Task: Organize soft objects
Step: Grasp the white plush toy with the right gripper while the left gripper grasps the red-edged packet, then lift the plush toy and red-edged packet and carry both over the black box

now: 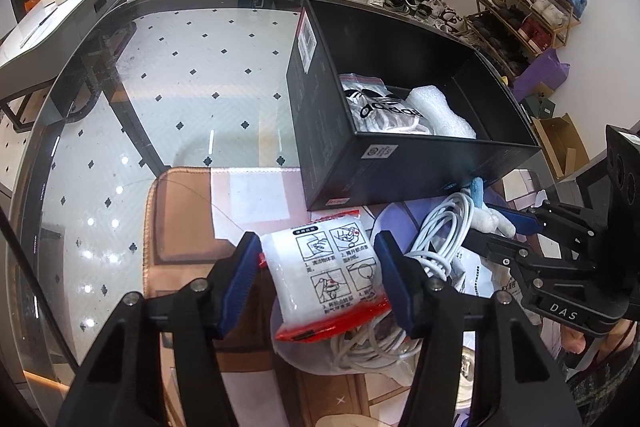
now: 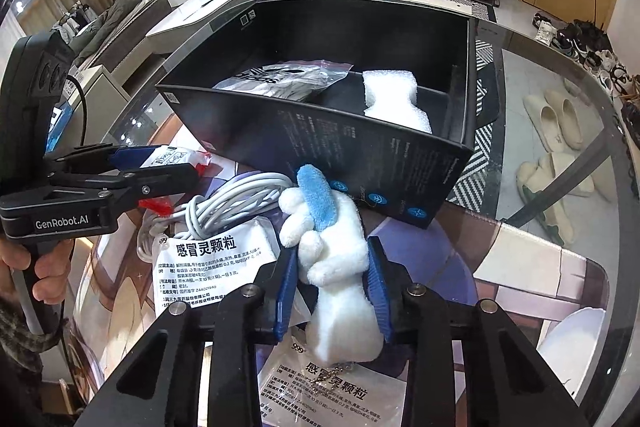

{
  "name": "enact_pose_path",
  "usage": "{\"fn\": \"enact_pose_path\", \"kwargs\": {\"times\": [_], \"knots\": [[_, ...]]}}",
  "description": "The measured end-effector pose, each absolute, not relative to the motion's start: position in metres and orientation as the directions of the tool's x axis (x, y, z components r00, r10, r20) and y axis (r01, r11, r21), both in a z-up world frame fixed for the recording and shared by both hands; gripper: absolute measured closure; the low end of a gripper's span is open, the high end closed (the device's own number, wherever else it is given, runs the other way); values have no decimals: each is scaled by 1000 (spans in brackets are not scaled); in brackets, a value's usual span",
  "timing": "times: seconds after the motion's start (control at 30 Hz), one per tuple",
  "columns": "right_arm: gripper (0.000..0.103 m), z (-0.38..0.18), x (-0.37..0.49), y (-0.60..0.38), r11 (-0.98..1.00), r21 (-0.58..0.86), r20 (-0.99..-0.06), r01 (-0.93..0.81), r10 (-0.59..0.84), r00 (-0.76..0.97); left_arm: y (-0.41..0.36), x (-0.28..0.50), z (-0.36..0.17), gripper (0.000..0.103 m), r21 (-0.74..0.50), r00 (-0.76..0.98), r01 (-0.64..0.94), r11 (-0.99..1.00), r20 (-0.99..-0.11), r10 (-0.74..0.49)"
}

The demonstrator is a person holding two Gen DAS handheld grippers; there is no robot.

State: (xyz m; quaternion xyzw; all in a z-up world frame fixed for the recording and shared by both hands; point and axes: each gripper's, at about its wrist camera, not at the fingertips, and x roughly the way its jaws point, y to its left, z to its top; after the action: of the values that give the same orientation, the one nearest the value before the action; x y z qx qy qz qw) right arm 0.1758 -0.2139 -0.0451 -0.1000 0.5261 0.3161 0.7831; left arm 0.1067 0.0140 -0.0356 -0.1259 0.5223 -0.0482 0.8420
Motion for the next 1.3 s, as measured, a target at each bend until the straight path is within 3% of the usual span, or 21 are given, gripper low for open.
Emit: {"fn": "enact_pose_path", "kwargs": {"times": [0.13, 1.3], "knots": [[70, -40, 175, -221, 783, 204, -879, -587, 411, 243, 13, 101, -29, 50, -261, 460, -41, 965, -862, -213], [70, 35, 143, -240, 767, 234, -803, -598, 499, 326, -20, 79, 41, 51, -155, 580, 65, 986, -798, -164]]}}
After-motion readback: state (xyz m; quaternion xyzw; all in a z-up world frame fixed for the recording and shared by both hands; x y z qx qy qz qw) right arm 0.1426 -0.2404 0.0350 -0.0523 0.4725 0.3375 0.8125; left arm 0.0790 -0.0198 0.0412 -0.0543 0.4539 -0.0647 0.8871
